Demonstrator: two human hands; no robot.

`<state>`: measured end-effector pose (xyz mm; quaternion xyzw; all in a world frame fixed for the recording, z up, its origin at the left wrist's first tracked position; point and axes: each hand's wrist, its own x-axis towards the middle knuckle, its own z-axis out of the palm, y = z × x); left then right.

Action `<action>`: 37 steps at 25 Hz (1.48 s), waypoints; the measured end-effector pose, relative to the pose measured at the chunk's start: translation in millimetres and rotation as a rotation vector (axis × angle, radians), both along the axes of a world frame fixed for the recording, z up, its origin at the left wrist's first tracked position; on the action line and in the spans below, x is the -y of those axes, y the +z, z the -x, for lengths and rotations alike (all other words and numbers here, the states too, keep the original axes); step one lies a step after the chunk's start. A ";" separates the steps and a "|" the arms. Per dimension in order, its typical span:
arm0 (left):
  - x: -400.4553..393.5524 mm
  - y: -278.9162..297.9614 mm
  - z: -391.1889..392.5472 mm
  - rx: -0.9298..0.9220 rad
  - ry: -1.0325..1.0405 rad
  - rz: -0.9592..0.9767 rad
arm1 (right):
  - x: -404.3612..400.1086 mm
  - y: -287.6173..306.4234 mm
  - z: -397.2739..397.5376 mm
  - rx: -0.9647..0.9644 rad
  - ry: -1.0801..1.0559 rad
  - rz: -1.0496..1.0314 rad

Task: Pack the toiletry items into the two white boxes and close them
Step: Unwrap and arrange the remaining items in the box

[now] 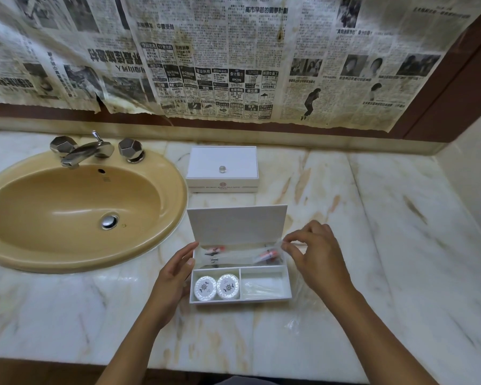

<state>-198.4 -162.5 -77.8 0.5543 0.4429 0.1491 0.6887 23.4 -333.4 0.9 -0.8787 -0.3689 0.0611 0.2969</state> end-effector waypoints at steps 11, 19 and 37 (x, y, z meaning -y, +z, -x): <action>0.2 0.3 -0.8 -0.003 -0.003 -0.005 | -17.6 -30.2 58.7 -0.005 0.304 0.449; 0.8 2.4 -0.8 0.009 -0.005 -0.009 | -9.8 -31.0 54.2 -0.073 0.317 0.198; 1.5 0.2 -1.5 -0.002 -0.001 -0.020 | 42.1 -62.1 -1.0 -0.078 0.094 0.540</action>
